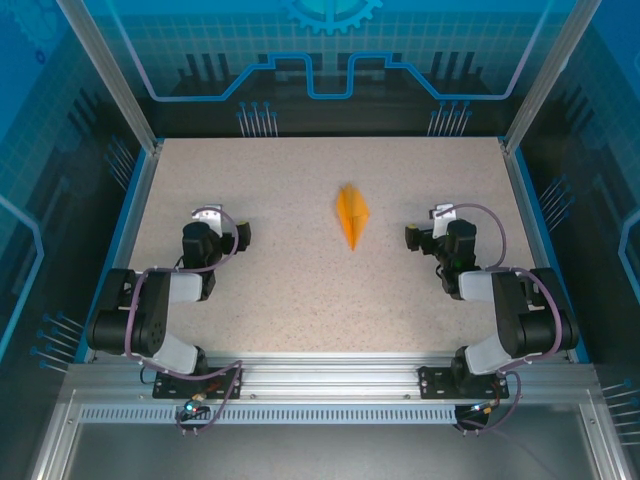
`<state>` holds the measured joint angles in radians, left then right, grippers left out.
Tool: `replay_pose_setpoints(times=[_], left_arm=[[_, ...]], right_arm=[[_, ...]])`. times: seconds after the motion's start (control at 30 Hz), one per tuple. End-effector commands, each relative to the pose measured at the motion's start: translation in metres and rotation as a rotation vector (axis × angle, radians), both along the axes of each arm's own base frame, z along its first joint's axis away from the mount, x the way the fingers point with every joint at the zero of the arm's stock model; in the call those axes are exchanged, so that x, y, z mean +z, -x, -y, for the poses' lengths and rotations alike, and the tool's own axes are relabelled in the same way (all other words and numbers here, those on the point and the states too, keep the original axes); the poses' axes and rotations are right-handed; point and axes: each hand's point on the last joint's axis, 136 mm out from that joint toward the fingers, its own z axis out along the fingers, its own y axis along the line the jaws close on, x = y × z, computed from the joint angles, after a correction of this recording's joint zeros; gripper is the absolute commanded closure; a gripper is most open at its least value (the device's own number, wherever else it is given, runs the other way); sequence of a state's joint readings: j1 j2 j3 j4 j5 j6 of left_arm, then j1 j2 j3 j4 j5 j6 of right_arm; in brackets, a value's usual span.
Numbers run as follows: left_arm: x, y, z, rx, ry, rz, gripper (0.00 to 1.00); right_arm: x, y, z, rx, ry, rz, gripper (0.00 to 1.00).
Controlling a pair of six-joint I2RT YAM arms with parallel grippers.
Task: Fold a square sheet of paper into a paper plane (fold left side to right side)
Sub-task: Reset both arms
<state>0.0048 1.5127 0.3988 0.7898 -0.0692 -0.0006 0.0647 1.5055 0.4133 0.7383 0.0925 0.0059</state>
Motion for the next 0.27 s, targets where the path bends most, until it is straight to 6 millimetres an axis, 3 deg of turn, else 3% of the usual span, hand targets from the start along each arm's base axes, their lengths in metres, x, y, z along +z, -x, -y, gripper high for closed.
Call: replay_pose_setpoints(times=[0.0, 0.23], left_arm=[[0.0039, -0.0041, 0.0038, -0.016, 0.017, 0.008, 0.01], [0.0041, -0.004, 0.0042, -0.017, 0.016, 0.009, 0.01]], right_arm=[[0.0106, -0.0059, -0.0016, 0.013, 0.005, 0.036, 0.0], [0.0109, -0.0061, -0.0019, 0.013, 0.005, 0.037, 0.0]])
